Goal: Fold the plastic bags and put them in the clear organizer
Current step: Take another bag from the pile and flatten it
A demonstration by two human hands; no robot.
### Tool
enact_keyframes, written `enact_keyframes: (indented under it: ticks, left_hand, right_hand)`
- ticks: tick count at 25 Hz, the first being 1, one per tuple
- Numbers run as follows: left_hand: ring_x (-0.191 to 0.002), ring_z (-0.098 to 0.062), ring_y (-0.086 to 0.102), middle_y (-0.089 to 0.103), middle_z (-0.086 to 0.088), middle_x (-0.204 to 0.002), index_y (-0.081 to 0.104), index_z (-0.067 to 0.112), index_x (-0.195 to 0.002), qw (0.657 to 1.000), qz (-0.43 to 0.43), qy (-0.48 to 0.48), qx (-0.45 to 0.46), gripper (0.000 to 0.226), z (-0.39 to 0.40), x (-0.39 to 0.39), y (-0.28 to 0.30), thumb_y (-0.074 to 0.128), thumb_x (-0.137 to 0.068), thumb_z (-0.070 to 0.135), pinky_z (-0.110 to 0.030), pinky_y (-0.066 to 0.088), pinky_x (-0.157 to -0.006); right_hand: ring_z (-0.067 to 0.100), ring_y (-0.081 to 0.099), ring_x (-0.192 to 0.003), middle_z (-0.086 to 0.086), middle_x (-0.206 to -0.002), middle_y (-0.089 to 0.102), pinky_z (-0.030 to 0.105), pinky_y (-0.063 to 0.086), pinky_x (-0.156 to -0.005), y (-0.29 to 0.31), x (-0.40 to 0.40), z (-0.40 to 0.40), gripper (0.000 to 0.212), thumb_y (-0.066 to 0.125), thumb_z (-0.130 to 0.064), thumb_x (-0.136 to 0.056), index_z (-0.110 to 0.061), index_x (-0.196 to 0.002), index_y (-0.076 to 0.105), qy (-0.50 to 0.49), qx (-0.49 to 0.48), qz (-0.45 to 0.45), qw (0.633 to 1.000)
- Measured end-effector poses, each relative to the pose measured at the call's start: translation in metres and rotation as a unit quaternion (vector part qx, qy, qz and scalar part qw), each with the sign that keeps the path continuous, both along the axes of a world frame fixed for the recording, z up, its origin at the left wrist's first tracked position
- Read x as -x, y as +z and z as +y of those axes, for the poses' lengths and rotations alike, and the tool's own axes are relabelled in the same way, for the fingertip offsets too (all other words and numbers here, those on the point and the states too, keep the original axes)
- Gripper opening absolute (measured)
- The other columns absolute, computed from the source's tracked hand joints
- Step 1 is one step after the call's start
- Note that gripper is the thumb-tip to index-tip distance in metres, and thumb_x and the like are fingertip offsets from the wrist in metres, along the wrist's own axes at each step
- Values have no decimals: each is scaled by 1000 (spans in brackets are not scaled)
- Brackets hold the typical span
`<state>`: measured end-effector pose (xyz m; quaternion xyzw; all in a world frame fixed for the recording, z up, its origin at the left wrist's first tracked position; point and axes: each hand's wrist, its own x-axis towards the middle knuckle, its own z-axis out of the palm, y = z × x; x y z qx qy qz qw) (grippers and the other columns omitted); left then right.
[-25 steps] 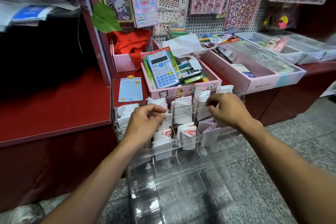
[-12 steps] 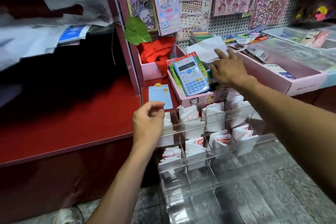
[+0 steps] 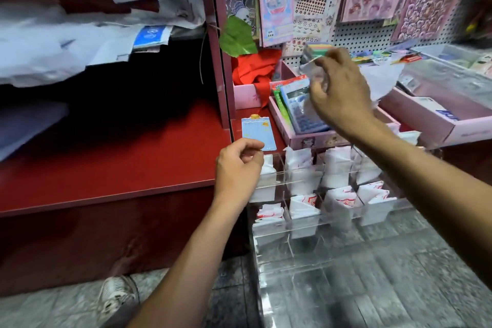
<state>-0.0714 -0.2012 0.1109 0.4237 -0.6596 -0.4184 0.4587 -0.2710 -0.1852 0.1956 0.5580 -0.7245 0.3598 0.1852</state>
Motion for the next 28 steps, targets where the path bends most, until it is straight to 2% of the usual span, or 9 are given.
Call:
enact_keyframes:
  ticks: [6,8,11,13,16,19,21,24,28]
  left_hand:
    - [-52,6,48,59,20,-53,66,19,-76,995,3,-99,-15,20,25,-36,23,79,-76,5,-8,38,-55]
    - [-66,9,56,65,27,-64,66,24,-77,993,0,-114,-14,19,29,-53,29,79,-67,15,-7,43,-62]
    - [-98,-1,65,71,18,-105,60,23,-125,995,80,-58,-32,63,24,-77,27,79,-66,16,-11,49,-80]
    - [-107,-5,65,64,9,-125,36,33,-145,985,147,37,-84,88,13,-97,25,83,-73,16,-24,53,-93]
    - [-112,-16,64,64,7,-123,40,44,-135,967,174,140,-120,80,-11,-136,18,82,-66,40,-38,51,-97]
    - [-119,-17,61,58,5,-132,43,46,-131,960,198,144,-133,81,-24,-164,14,83,-60,53,-41,53,-98]
    - [-123,-13,57,54,8,-137,41,48,-133,966,187,113,-136,81,-29,-172,10,85,-67,35,-39,54,-95]
    - [-127,-13,51,46,6,-142,41,39,-140,990,45,99,-92,84,-35,-184,-1,74,-72,3,-36,50,-100]
    - [-147,-14,22,17,8,-162,16,34,-154,938,-343,12,47,103,-38,-200,-19,70,-70,8,-36,36,-113]
  right_hand:
    - [25,55,-109,12,-121,54,37,44,-95,7,-131,8,32,60,-12,-87,-3,-117,65,178,-2,-175,968]
    - [21,55,-114,9,-126,53,32,41,-101,6,-168,7,40,62,-9,-87,-3,-126,61,214,-31,-259,941]
    - [16,52,-120,5,-131,52,19,36,-102,8,-197,2,50,62,-6,-85,-6,-134,57,227,-40,-342,911]
    - [13,56,-110,4,-128,55,15,37,-94,7,-204,-4,48,63,-6,-83,-6,-131,60,221,-29,-345,912]
    - [15,61,-92,1,-111,64,25,46,-87,-6,-211,-13,33,66,-5,-79,-10,-111,73,198,30,-269,942]
    - [16,62,-79,2,-92,67,31,50,-76,-28,-220,-24,25,63,0,-77,-12,-94,77,213,54,-211,952]
    - [12,60,-73,0,-85,67,27,48,-72,-35,-226,-28,22,65,2,-78,-13,-88,77,241,32,-233,941]
    - [9,60,-67,1,-80,70,19,48,-66,-37,-234,-33,22,66,1,-78,-17,-84,76,252,-31,-370,894]
    - [14,56,-58,8,-70,65,22,54,-54,-32,-226,-40,18,60,9,-81,-6,-85,71,230,-34,-684,691]
